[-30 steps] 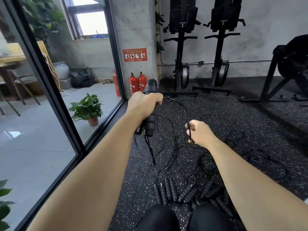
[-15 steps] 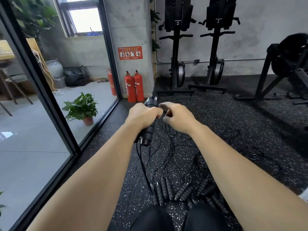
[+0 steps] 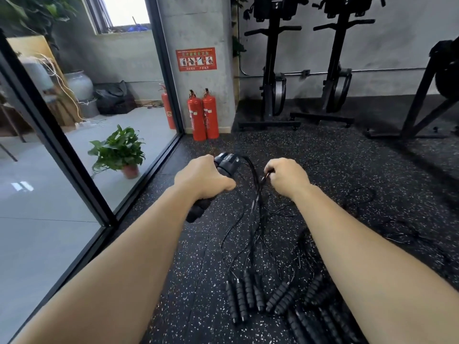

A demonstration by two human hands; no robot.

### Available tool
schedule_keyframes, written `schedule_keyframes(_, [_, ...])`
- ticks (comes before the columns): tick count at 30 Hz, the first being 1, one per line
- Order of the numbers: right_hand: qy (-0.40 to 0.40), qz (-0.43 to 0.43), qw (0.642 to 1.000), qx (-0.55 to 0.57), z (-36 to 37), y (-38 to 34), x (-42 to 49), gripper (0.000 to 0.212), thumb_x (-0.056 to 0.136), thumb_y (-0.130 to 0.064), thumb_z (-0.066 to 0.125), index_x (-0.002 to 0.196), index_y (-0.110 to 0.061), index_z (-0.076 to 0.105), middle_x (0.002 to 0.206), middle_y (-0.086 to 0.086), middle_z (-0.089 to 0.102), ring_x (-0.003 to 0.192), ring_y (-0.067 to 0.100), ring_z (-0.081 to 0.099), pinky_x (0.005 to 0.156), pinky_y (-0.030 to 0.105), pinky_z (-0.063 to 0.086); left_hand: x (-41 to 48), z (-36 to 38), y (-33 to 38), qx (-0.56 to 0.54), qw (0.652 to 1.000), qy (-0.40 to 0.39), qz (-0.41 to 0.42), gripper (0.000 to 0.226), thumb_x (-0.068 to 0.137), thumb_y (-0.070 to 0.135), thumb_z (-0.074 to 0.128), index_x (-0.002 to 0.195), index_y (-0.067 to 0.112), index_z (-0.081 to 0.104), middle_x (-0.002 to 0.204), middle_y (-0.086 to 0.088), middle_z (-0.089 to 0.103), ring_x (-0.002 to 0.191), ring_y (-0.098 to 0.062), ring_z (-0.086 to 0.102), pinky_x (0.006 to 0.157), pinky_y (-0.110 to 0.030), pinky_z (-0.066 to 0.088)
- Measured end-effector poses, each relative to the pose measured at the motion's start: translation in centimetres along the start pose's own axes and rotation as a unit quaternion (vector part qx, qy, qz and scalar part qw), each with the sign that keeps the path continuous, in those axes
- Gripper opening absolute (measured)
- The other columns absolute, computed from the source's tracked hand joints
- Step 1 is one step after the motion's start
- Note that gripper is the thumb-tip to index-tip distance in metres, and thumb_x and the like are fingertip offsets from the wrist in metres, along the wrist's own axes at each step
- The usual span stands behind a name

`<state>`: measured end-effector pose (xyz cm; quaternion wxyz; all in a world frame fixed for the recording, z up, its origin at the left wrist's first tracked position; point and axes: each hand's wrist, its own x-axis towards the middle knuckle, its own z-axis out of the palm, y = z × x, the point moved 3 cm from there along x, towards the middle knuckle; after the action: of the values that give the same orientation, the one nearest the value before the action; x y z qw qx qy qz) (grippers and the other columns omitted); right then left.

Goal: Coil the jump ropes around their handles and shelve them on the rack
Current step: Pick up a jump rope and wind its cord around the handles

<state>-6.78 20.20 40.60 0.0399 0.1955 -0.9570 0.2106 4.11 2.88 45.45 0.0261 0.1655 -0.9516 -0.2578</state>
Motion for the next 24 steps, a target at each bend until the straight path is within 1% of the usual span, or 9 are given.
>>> schedule_keyframes(3, [-0.026, 0.063, 0.997, -0.045, 1.3, 2.2, 1.7, 0.033, 0.091, -0.004, 0.047, 0.118, -0.014, 0.062, 0.12, 0.011, 0.061, 0.104, 0.031, 0.058, 0.076, 0.034, 0.046, 1.5, 0.6, -0.3, 0.062, 0.998, 0.015, 0.011, 0.038, 0.065, 0.044, 0.073, 0.084, 0.021, 0.048, 0.084, 0.004, 0.06, 0.08, -0.02, 0.061, 0.066, -0.031, 0.044])
schedule_keyframes(5, [-0.031, 0.088, 0.994, -0.049, 1.9, 3.2, 2.1, 0.034, 0.092, -0.006, 0.048, 0.123, -0.013, 0.059, 0.123, 0.01, 0.059, 0.107, 0.03, 0.057, 0.078, 0.034, 0.044, 2.0, 0.8, -0.5, 0.087, 0.996, 0.029, 0.013, 0.037, 0.069, 0.044, 0.073, 0.085, 0.022, 0.047, 0.084, 0.005, 0.059, 0.08, -0.019, 0.06, 0.067, -0.031, 0.044])
schedule_keyframes(10, [-0.031, 0.064, 0.997, -0.023, 3.1, 2.8, 1.3, 0.035, 0.092, -0.005, 0.045, 0.123, -0.014, 0.06, 0.124, 0.009, 0.06, 0.108, 0.029, 0.057, 0.081, 0.036, 0.047, 2.5, 1.9, -0.8, 0.119, 0.993, 0.018, 0.016, 0.038, 0.07, 0.047, 0.072, 0.084, 0.021, 0.047, 0.085, 0.003, 0.061, 0.081, -0.021, 0.06, 0.068, -0.032, 0.046])
schedule_keyframes(13, [-0.008, 0.031, 0.999, 0.022, 2.8, 1.5, 0.1, 0.032, 0.097, -0.011, 0.043, 0.119, -0.019, 0.064, 0.12, 0.007, 0.064, 0.104, 0.028, 0.058, 0.08, 0.035, 0.047, 1.8, 2.5, -0.8, 0.128, 0.991, 0.013, 0.018, 0.04, 0.069, 0.047, 0.071, 0.088, 0.022, 0.048, 0.085, 0.004, 0.06, 0.082, -0.021, 0.061, 0.069, -0.033, 0.047])
schedule_keyframes(16, [0.03, 0.002, 0.995, 0.098, 1.9, -0.3, -1.5, 0.029, 0.099, -0.018, 0.041, 0.107, -0.013, 0.068, 0.106, 0.007, 0.068, 0.096, 0.03, 0.061, 0.078, 0.037, 0.05, 0.3, 2.9, -0.4, 0.146, 0.989, 0.016, 0.024, 0.044, 0.07, 0.048, 0.071, 0.096, 0.021, 0.048, 0.084, 0.007, 0.056, 0.083, -0.023, 0.06, 0.068, -0.032, 0.044])
schedule_keyframes(18, [0.067, -0.006, 0.983, 0.171, 1.2, -1.5, -2.7, 0.027, 0.096, -0.019, 0.042, 0.1, -0.009, 0.068, 0.098, 0.009, 0.07, 0.092, 0.031, 0.062, 0.079, 0.041, 0.052, -1.2, 3.4, -0.2, 0.158, 0.987, 0.016, 0.028, 0.047, 0.07, 0.048, 0.072, 0.1, 0.021, 0.047, 0.085, 0.007, 0.055, 0.083, -0.023, 0.059, 0.068, -0.032, 0.044])
schedule_keyframes(20, [0.093, -0.01, 0.968, 0.232, 0.5, -2.4, -4.2, 0.028, 0.096, -0.021, 0.044, 0.099, -0.01, 0.07, 0.096, 0.006, 0.072, 0.089, 0.027, 0.062, 0.08, 0.037, 0.051, -2.7, 3.9, -0.3, 0.157, 0.987, 0.016, 0.033, 0.047, 0.07, 0.047, 0.072, 0.1, 0.022, 0.046, 0.086, 0.007, 0.056, 0.082, -0.022, 0.059, 0.067, -0.032, 0.043])
schedule_keyframes(22, [0.089, -0.011, 0.958, 0.272, 0.4, -3.1, -5.8, 0.028, 0.098, -0.023, 0.046, 0.103, -0.014, 0.072, 0.099, 0.002, 0.072, 0.09, 0.02, 0.062, 0.078, 0.03, 0.047, -4.3, 4.6, -0.4, 0.143, 0.989, 0.013, 0.04, 0.046, 0.069, 0.046, 0.072, 0.1, 0.023, 0.046, 0.086, 0.008, 0.057, 0.081, -0.02, 0.059, 0.066, -0.032, 0.042])
schedule_keyframes(24, [0.079, -0.009, 0.952, 0.296, 0.7, -3.2, -7.5, 0.027, 0.097, -0.023, 0.047, 0.103, -0.014, 0.072, 0.098, 0.0, 0.071, 0.089, 0.017, 0.061, 0.078, 0.029, 0.046, -5.8, 5.2, -0.3, 0.127, 0.99, 0.013, 0.051, 0.045, 0.07, 0.043, 0.072, 0.101, 0.025, 0.045, 0.084, 0.01, 0.056, 0.081, -0.02, 0.059, 0.066, -0.032, 0.044])
